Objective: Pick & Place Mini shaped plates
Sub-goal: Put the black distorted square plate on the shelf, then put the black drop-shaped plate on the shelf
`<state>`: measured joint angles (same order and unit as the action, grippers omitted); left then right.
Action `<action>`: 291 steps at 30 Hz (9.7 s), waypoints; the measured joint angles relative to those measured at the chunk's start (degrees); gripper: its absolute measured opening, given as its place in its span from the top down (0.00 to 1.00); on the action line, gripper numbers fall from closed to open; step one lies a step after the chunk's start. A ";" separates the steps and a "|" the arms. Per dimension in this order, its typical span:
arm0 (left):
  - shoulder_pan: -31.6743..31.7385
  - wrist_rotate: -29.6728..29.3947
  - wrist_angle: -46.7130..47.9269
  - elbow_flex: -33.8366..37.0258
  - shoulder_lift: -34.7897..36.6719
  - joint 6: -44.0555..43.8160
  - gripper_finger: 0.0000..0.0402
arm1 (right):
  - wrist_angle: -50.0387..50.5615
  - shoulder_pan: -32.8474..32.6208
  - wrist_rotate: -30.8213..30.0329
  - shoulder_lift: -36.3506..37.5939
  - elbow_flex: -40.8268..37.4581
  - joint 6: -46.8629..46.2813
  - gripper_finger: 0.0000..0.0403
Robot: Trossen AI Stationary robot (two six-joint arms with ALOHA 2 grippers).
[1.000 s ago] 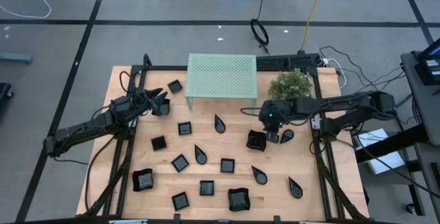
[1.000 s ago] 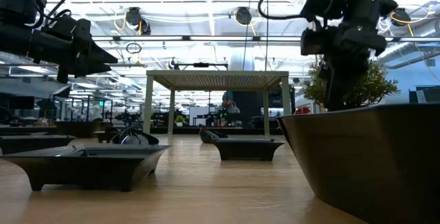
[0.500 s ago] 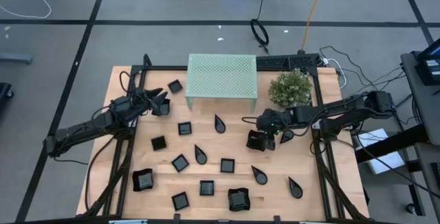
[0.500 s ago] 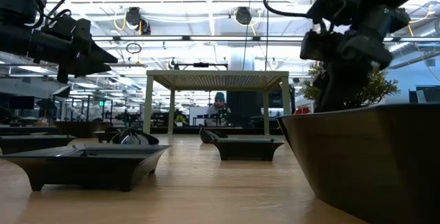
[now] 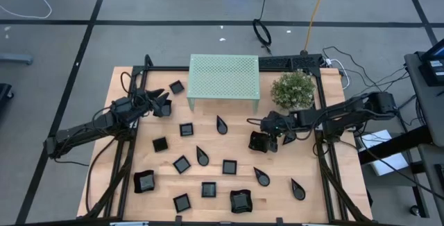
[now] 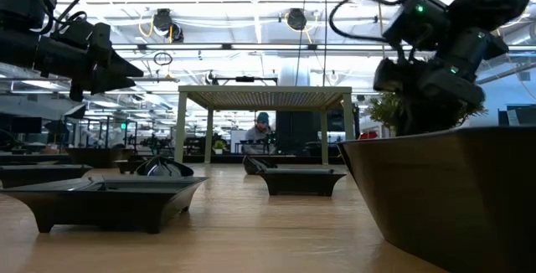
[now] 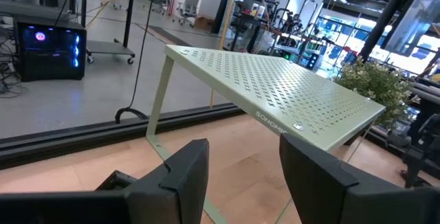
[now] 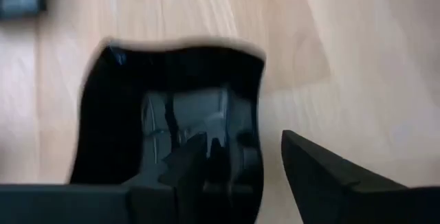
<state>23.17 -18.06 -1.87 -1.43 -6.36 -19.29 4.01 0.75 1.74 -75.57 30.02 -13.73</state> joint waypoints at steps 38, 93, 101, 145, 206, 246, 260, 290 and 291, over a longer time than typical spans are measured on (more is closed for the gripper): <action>0.01 0.00 -0.04 0.00 0.00 0.00 0.55 | -7.90 4.77 -1.27 9.84 13.38 -6.36 1.00; -0.01 0.00 -0.07 0.00 -0.01 0.00 0.55 | 37.23 19.30 -2.34 13.32 35.28 -1.11 0.65; -0.01 0.00 -0.09 0.00 0.01 -0.02 0.55 | 56.25 0.41 3.28 14.78 33.33 -17.78 0.66; -0.01 -0.02 -0.09 0.00 -0.01 -0.01 0.55 | 9.16 -46.30 16.26 8.75 -4.22 -84.34 0.65; 0.00 -0.02 -0.09 0.00 -0.01 -0.01 0.55 | 14.47 -18.49 2.60 21.57 -4.24 -35.53 1.00; 0.00 -0.02 -1.19 0.00 -0.01 -0.59 0.55 | 6.47 10.82 5.81 -3.13 17.05 9.93 1.00; 0.00 -0.01 -10.77 0.00 -0.01 -14.55 0.55 | 8.20 10.39 5.83 -11.54 16.96 12.95 1.00; -0.01 12.82 -16.02 0.00 -0.01 -17.01 0.55 | 7.56 3.96 4.22 -11.54 16.96 13.62 0.80; -0.02 13.57 -16.09 0.00 -0.01 -16.55 0.55 | 7.45 3.96 4.22 -11.53 16.96 12.79 0.78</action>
<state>23.15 -4.50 -17.96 -1.43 -6.37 -35.84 11.45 4.71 5.96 -87.11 46.98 -0.94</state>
